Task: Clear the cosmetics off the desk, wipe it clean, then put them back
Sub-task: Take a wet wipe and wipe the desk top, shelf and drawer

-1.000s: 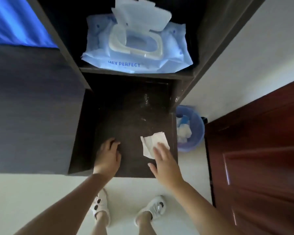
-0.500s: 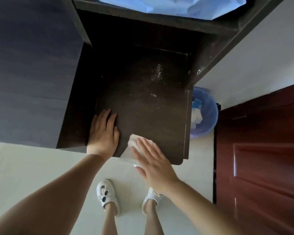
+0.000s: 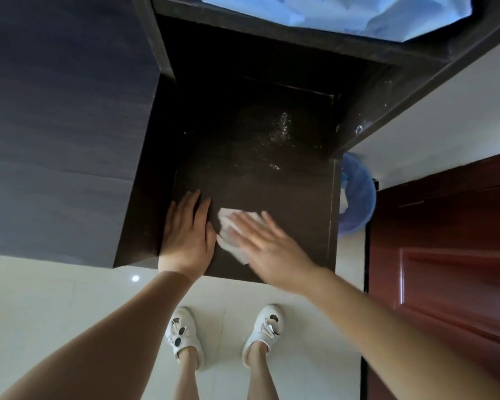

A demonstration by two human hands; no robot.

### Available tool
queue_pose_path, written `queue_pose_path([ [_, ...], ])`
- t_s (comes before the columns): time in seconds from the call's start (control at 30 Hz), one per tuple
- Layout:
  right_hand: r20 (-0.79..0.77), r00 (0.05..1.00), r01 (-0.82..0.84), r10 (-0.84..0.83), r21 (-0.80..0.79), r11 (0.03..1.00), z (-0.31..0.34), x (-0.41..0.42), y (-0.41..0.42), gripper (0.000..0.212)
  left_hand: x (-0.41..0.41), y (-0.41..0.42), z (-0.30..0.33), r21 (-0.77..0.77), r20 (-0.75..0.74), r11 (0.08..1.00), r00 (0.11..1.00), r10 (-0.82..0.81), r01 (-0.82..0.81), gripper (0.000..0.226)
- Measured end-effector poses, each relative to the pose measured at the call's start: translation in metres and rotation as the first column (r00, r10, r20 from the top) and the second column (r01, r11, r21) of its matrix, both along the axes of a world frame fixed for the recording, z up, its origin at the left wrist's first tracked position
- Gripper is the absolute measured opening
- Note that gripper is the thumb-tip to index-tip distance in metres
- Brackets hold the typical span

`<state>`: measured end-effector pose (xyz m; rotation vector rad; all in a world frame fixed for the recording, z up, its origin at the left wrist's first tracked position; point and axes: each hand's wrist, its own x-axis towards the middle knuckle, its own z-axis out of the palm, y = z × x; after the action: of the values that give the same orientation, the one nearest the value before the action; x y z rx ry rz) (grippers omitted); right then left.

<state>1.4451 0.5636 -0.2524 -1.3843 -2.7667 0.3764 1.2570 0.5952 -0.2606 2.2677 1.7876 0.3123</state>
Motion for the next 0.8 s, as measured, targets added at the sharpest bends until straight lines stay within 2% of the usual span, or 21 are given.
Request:
queue_pose_path([
  [0.03,0.021,0.997,0.068,-0.068,0.024,0.997,0.002,0.018,0.016,0.053,0.0,0.0,0.0,0.005,0.004,1.0,1.0,0.002,-0.002,0.045],
  [0.07,0.058,0.974,0.218,-0.217,-0.003,0.976,0.004,0.035,0.032,0.057,0.0,0.001,-0.001,0.006,0.006,1.0,1.0,0.005,-0.005,0.044],
  [0.1,0.083,0.909,0.411,-0.408,-0.024,0.911,0.008,0.05,0.048,0.062,0.0,0.001,-0.001,0.004,0.007,1.0,1.0,0.005,-0.005,0.044],
  [0.13,0.099,0.798,0.601,-0.595,-0.049,0.798,0.013,0.058,0.059,0.065,0.0,0.001,-0.001,0.001,0.008,1.0,1.0,0.005,-0.005,0.044],
  [0.17,0.11,0.692,0.721,-0.713,-0.066,0.689,0.017,0.053,0.063,0.065,0.0,0.001,-0.001,-0.003,0.007,1.0,1.0,0.005,-0.005,0.044],
  [0.2,0.089,0.654,0.757,-0.752,-0.07,0.65,0.018,0.04,0.063,0.065,0.0,0.001,-0.001,-0.006,0.006,1.0,1.0,0.006,-0.006,0.044],
  [0.23,0.039,0.706,0.707,-0.707,-0.089,0.701,0.016,0.021,0.06,0.066,0.0,0.001,-0.001,-0.008,0.006,1.0,1.0,0.008,-0.008,0.044],
  [0.3,-0.05,0.877,0.466,-0.478,-0.157,0.871,0.016,-0.012,0.055,0.066,0.0,0.001,-0.001,-0.006,0.01,1.0,1.0,0.011,-0.011,0.044],
  [0.33,-0.045,0.909,0.401,-0.415,-0.183,0.898,0.014,-0.016,0.06,0.063,0.0,0.001,-0.001,-0.006,0.01,1.0,1.0,0.011,-0.011,0.044],
  [0.37,-0.036,0.895,0.434,-0.446,-0.171,0.885,0.01,-0.011,0.073,0.06,0.0,0.001,-0.001,-0.003,0.007,1.0,1.0,0.01,-0.01,0.044],
  [0.4,-0.023,0.834,0.542,-0.551,-0.152,0.827,0.006,-0.002,0.089,0.058,0.0,0.001,-0.002,0.0,0.005,1.0,1.0,0.011,-0.011,0.044],
  [0.47,-0.005,0.614,0.779,-0.789,-0.158,0.607,0.005,0.02,0.122,0.059,0.0,0.001,-0.001,0.006,0.001,1.0,1.0,0.011,-0.011,0.044],
  [0.5,0.025,0.539,0.832,-0.842,-0.172,0.528,0.005,0.029,0.133,0.06,0.0,0.001,-0.002,0.009,0.001,1.0,1.0,0.009,-0.009,0.044],
  [0.53,0.07,0.523,0.846,-0.849,-0.163,0.508,0.004,0.029,0.137,0.061,0.0,0.001,-0.002,0.012,0.005,1.0,1.0,0.008,-0.008,0.043],
  [0.57,0.103,0.561,0.825,-0.822,-0.155,0.544,0.003,0.024,0.136,0.062,0.0,0.001,-0.002,0.013,0.009,1.0,1.0,0.008,-0.008,0.043],
  [0.6,0.114,0.653,0.756,-0.749,-0.161,0.634,0.004,0.014,0.129,0.062,0.0,0.001,-0.003,0.012,0.013,1.0,1.0,0.01,-0.01,0.044],
  [0.67,0.045,0.894,0.445,-0.446,-0.21,0.871,0.008,-0.006,0.106,0.065,0.001,0.001,-0.002,0.004,0.016,1.0,1.0,0.013,-0.013,0.044],
  [0.7,0.024,0.966,0.256,-0.257,-0.227,0.94,0.012,-0.009,0.096,0.066,0.001,0.002,-0.002,-0.001,0.014,1.0,1.0,0.015,-0.015,0.044],
  [0.73,0.024,0.992,0.128,-0.126,-0.2,0.971,0.013,-0.004,0.096,0.064,0.001,0.002,-0.002,-0.005,0.013,1.0,1.0,0.015,-0.015,0.044],
  [0.77,0.015,0.993,0.119,-0.118,-0.141,0.983,0.011,0.007,0.105,0.058,0.0,0.002,-0.003,-0.004,0.015,1.0,1.0,0.014,-0.014,0.044],
  [0.8,0.027,0.971,0.238,-0.237,-0.079,0.968,0.008,0.017,0.119,0.054,0.0,0.002,-0.003,-0.001,0.017,1.0,1.0,0.014,-0.014,0.043],
])
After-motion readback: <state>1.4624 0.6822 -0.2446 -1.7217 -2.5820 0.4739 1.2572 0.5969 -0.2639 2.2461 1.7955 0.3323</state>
